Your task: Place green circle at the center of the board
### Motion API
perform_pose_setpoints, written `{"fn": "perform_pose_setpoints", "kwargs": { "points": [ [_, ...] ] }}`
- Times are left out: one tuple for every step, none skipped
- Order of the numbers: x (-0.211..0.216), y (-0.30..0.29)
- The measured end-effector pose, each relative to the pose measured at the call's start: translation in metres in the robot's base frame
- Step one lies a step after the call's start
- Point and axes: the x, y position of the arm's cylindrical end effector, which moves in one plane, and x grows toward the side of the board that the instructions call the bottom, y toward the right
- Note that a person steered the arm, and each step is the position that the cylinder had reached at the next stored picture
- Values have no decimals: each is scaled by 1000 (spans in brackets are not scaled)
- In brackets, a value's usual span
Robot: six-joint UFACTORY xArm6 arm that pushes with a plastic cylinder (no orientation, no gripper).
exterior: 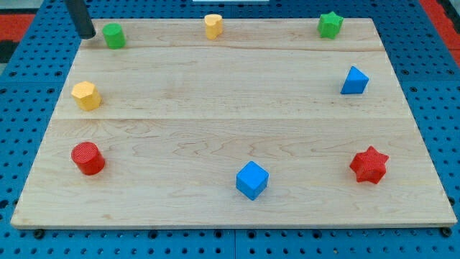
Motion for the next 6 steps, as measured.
{"fn": "perform_pose_setpoints", "kwargs": {
  "points": [
    [-1,44],
    [2,71],
    [22,120],
    [55,175],
    [78,177],
    [66,138]
  ]
}}
